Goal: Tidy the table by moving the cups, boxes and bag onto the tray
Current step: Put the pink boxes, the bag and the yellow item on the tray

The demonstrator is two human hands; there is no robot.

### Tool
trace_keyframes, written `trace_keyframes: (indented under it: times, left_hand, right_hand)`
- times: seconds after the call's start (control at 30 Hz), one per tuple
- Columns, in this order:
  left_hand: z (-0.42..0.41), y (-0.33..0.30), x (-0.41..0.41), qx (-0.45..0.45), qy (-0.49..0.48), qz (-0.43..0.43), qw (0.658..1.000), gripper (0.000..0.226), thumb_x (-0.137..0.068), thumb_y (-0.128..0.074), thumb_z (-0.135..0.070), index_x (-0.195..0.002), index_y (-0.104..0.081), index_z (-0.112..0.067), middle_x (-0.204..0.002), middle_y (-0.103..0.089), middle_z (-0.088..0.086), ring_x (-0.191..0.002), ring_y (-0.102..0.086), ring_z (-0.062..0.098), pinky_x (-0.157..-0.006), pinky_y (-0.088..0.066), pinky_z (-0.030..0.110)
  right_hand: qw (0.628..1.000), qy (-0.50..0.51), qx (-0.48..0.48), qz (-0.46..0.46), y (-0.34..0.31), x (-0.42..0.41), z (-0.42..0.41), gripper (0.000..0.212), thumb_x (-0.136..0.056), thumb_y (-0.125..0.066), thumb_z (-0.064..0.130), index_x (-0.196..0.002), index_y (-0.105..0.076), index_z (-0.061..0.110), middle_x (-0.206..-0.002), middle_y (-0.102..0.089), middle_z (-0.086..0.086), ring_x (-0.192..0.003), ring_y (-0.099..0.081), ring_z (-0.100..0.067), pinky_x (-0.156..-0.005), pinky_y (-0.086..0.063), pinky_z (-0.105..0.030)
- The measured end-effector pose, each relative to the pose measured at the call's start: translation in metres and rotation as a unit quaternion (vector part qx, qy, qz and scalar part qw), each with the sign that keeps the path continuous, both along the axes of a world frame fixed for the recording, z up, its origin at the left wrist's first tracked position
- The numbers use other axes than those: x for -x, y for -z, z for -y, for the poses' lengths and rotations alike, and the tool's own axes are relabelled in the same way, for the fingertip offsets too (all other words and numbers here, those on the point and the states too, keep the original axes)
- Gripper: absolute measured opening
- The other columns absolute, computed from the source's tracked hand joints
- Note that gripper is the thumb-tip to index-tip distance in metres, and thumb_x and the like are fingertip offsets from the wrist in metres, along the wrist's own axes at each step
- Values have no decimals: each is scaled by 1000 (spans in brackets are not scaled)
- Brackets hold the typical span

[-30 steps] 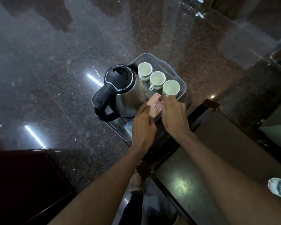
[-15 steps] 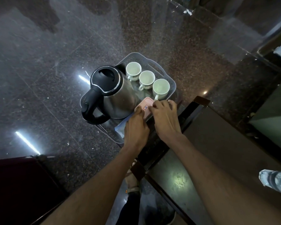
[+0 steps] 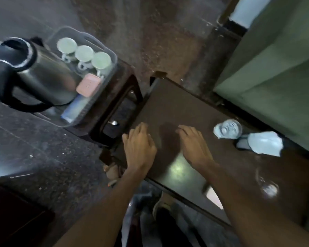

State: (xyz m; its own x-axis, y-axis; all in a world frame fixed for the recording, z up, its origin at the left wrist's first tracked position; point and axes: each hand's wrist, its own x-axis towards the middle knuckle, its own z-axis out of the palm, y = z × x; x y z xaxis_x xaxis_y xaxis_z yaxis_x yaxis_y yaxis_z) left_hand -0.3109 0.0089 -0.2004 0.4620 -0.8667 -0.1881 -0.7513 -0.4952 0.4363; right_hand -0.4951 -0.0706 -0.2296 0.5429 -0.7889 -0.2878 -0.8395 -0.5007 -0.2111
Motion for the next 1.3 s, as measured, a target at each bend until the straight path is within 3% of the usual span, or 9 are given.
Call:
trace_keyframes:
  times: [0.1,0.23,0.4,0.53,0.67,0.8,1.0,1.2,1.3]
  left_hand:
    - [-20,11,83,-89,67,-57,992,44,-90,-55,-20,-134,-58,-20,-125,-69,4,-114,-64,28,-101,-39,47]
    - [-49,31,168,-219,125,-114,961,64,-87,-61,-22,-147,-41,-17,-135,-61,8,-122,-62,33,-110,-35,50]
    - [-83,55,226,-313,106,-165,929,74,-84,-69,-29,-147,-34,-14,-141,-52,12,-128,-58,40,-109,-38,54]
    - [-100,67,257,-336,48,-245,908,64,-89,-70,-29,-142,-40,-9,-136,-62,17,-127,-60,41,-106,-48,49]
    - [-101,69,282,-308,10,-276,910,47,-90,-68,-18,-133,-50,-11,-128,-67,16,-121,-64,38,-96,-53,44]
    - [-89,68,293,-277,13,-283,918,42,-92,-62,-15,-134,-57,-10,-129,-66,18,-125,-59,38,-100,-48,43]
    - [-66,60,269,-246,-107,-339,902,34,-87,-77,-22,-116,-68,-7,-121,-74,15,-116,-68,34,-91,-54,39]
    - [0,16,166,-44,-324,-367,871,17,-86,-71,-15,-104,-70,-15,-99,-76,0,-100,-72,24,-86,-54,35]
    - [35,-9,86,90,-365,-338,863,27,-90,-68,-11,-116,-69,-16,-105,-77,1,-102,-73,19,-95,-56,38]
  right_hand:
    - [996,54,-39,-52,2,99,-30,56,-85,-63,2,-139,-59,16,-147,-55,-5,-136,-50,-30,-108,-39,-41]
    - [982,105,-109,-112,10,194,-69,65,-79,-64,1,-143,-55,15,-141,-56,-7,-130,-49,-32,-105,-37,-38]
    - [961,189,-165,-113,28,239,-113,69,-75,-66,0,-142,-53,12,-137,-59,-12,-125,-54,-35,-106,-42,-40]
    - [949,244,-188,-69,40,244,-135,72,-75,-70,-2,-143,-51,13,-135,-59,-13,-120,-58,-38,-97,-49,-42]
    - [921,327,-212,-20,46,241,-142,67,-82,-63,-4,-146,-48,12,-138,-55,-17,-121,-58,-42,-101,-50,-47]
    - [884,415,-217,-3,50,242,-146,46,-94,-54,4,-140,-51,6,-129,-60,-24,-121,-57,-43,-99,-46,-43]
    - [854,478,-191,76,38,191,-108,46,-85,-53,-6,-130,-61,2,-122,-68,-25,-116,-63,-41,-97,-51,-42]
    - [890,383,-182,171,-8,55,-13,53,-85,-50,-5,-133,-58,18,-123,-69,-15,-116,-64,-36,-99,-52,-43]
    - [915,297,-138,235,-39,-47,34,53,-80,-53,-5,-127,-59,18,-120,-71,-9,-115,-63,-33,-97,-49,-39]
